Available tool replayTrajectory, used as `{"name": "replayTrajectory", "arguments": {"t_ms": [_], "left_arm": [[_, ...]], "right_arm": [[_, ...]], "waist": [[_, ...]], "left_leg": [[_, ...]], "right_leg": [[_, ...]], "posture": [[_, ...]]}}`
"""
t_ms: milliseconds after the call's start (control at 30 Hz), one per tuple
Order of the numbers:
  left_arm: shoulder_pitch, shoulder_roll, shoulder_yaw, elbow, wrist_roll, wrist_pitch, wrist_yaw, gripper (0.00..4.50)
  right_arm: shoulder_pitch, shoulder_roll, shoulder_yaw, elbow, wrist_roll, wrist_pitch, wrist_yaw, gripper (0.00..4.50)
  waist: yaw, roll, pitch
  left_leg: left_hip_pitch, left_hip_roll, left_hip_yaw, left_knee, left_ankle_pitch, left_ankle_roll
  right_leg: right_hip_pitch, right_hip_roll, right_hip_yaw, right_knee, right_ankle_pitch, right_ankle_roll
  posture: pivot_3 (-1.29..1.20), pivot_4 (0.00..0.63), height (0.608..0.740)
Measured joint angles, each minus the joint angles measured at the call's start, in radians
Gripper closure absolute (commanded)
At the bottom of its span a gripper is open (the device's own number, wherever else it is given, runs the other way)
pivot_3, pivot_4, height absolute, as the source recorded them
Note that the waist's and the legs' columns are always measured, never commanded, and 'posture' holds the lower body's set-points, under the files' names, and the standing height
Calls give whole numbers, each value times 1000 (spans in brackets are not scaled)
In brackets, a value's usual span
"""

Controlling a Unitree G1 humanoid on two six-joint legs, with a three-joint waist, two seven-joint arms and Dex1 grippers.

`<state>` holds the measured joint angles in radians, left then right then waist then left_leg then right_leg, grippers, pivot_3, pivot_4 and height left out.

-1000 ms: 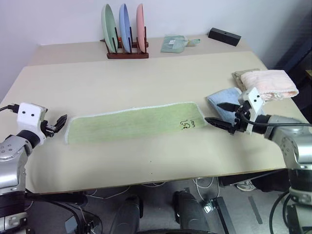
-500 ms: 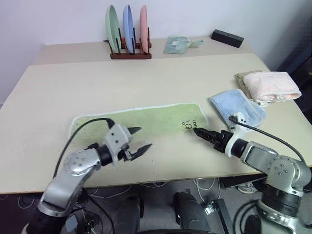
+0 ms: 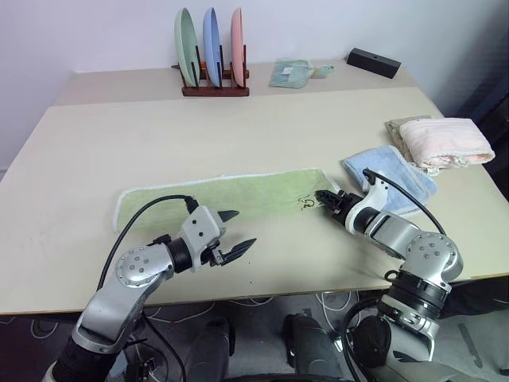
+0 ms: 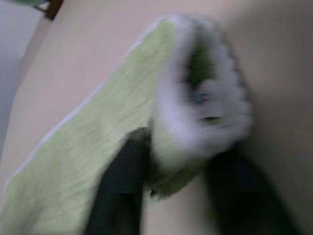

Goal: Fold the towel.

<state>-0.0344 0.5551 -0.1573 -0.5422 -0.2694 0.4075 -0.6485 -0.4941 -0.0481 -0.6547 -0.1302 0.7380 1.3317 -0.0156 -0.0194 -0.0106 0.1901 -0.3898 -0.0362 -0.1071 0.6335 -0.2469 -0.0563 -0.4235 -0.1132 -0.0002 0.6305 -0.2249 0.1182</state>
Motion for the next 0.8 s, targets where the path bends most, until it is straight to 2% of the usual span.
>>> {"name": "replayTrajectory", "arguments": {"t_ms": [167, 367, 433, 533, 633, 700, 800], "left_arm": [[8, -2, 6, -12, 0, 2, 11, 1043], [20, -3, 9, -11, 0, 4, 18, 1043], [14, -1, 9, -7, 1, 3, 17, 1043], [-4, 0, 12, 11, 5, 3, 13, 1043], [-21, -4, 12, 24, 8, 0, 10, 1043], [-31, -9, 10, 29, 8, 0, 10, 1043], [-42, -13, 11, 28, 10, 0, 11, 1043]], "right_arm": [[-3, -18, 10, -4, 4, -46, -15, 4470], [10, -241, 96, -87, -18, -118, 71, 4470], [29, -349, 156, -111, -30, -144, 140, 4470], [47, -514, 265, -160, -64, -198, 265, 4470], [47, -609, 429, -239, -106, -274, 388, 4470], [45, -641, 573, -285, -146, -329, 463, 4470], [27, -632, 764, -295, -218, -391, 521, 4470]], "waist": [[2, 0, 0], [1, 1, 0], [1, 1, 1], [-1, 1, 1], [-5, 1, 0], [-3, 1, 0], [2, 1, 1]], "left_leg": [[0, 0, 0, 0, 0, 0], [0, 0, 0, 0, 0, 0], [0, 0, 0, 0, 0, 0], [0, 0, 0, -1, 0, 0], [0, 0, 0, -1, 0, 1], [0, 0, 0, -1, 0, 1], [-1, 0, 0, 0, 0, 1]], "right_leg": [[0, 0, 0, 0, 0, 0], [0, 0, 0, -1, 0, 0], [0, 0, 0, -1, 0, 0], [0, 0, 0, -1, 0, 0], [0, 0, 0, -1, -1, 0], [0, 0, 0, -2, -1, 0], [0, 0, 0, -2, -1, 1]], "posture": [[0, 150, 740], [0, 150, 740], [0, 150, 740], [0, 150, 740], [0, 150, 740], [0, 150, 740], [0, 150, 740]]}}
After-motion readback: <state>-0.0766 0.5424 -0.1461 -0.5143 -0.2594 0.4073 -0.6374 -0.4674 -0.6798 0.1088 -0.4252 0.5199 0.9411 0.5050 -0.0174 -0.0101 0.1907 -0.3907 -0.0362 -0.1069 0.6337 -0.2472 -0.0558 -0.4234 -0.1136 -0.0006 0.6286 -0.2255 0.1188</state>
